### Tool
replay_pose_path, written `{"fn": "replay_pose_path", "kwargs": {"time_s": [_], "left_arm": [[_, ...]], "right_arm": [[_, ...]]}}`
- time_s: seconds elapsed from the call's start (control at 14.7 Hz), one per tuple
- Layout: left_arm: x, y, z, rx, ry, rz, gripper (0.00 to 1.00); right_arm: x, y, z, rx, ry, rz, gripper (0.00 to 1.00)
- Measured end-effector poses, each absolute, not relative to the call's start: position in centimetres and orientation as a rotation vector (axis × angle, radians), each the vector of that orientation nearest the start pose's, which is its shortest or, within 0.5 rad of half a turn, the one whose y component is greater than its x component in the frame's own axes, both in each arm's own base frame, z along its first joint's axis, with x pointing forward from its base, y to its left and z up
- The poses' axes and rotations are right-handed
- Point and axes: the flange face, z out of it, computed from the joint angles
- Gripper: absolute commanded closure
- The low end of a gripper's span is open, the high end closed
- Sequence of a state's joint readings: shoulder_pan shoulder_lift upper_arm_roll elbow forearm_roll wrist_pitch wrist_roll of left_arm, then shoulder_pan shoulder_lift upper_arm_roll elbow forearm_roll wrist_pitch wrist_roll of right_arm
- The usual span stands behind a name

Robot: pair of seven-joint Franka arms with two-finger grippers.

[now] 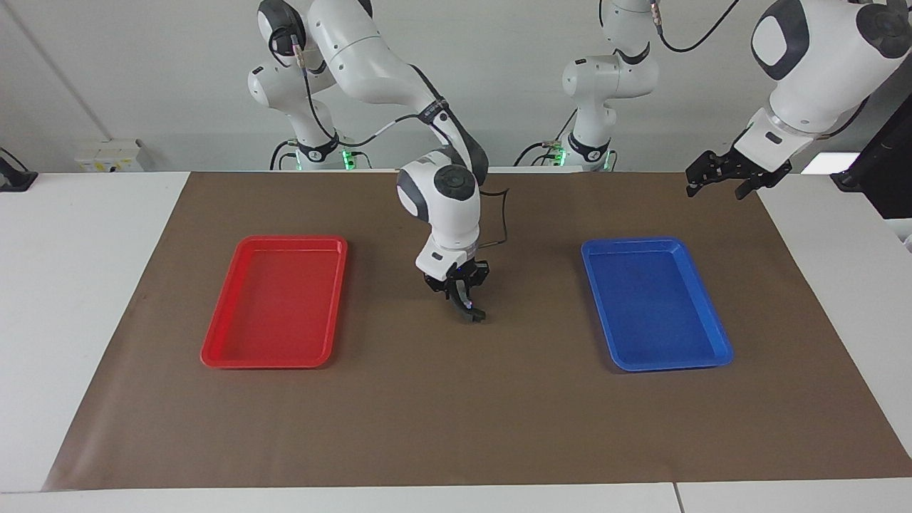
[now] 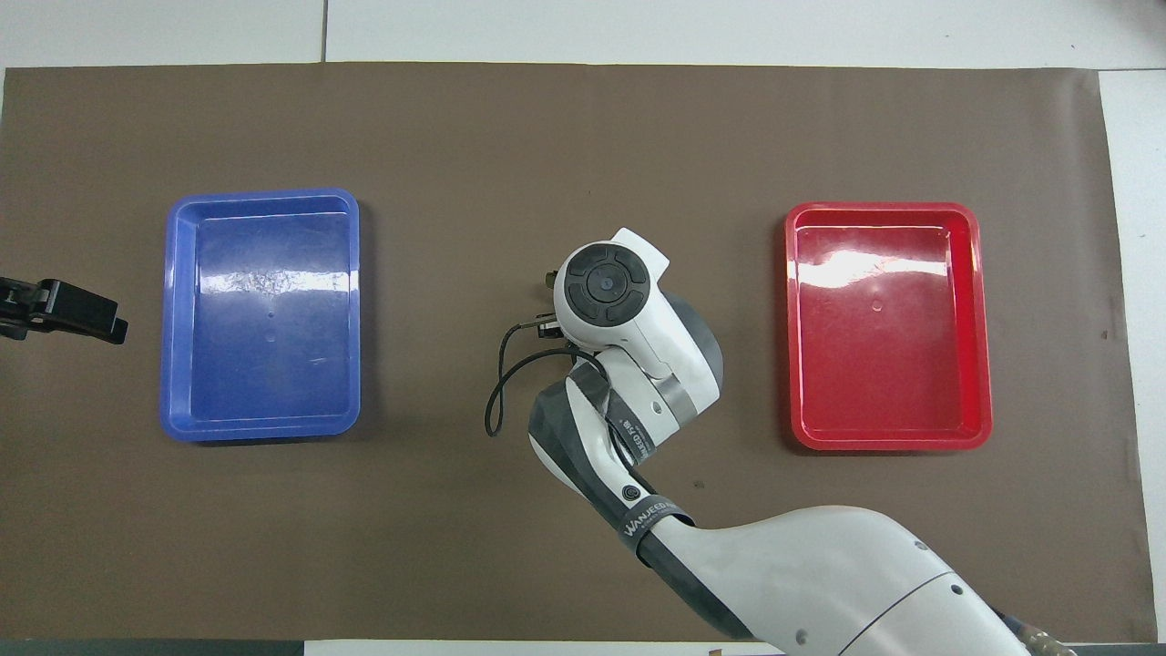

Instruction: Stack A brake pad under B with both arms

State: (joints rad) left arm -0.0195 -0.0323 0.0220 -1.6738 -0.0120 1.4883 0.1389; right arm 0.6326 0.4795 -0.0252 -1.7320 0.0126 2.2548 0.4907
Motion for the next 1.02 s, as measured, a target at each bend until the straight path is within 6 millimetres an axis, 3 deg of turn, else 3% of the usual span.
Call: {"fn": "replay_pose_path", "kwargs": {"time_s": [0.75,0.81,0.88,0.95,1.02], "left_arm": [[53.13,0.02,58.82,-3.149,0.215,0.238,0.0],[53.13,0.02,58.83,-3.149,0.215,0.238,0.0],[53.13,0.02,58.83,-3.149,0.215,0.238,0.0],[53.13,0.02,58.83,-3.149,0.215,0.238,0.0],[53.13,0.02,58.83,-3.149,0.215,0.238,0.0]], "right_arm": [[54.56,37.81,29.95,-3.109,-0.168,-0.079,0.97],[54.54,37.8,29.94,-3.108,-0.168,-0.081,0.86],[54.54,37.79,29.94,-3.108,-0.168,-0.081,0.32],[54.54,37.79,29.94,-3.108,-0.168,-0.082,0.01],[54.54,37.76,29.91,-3.108,-0.167,-0.082,0.0]]}}
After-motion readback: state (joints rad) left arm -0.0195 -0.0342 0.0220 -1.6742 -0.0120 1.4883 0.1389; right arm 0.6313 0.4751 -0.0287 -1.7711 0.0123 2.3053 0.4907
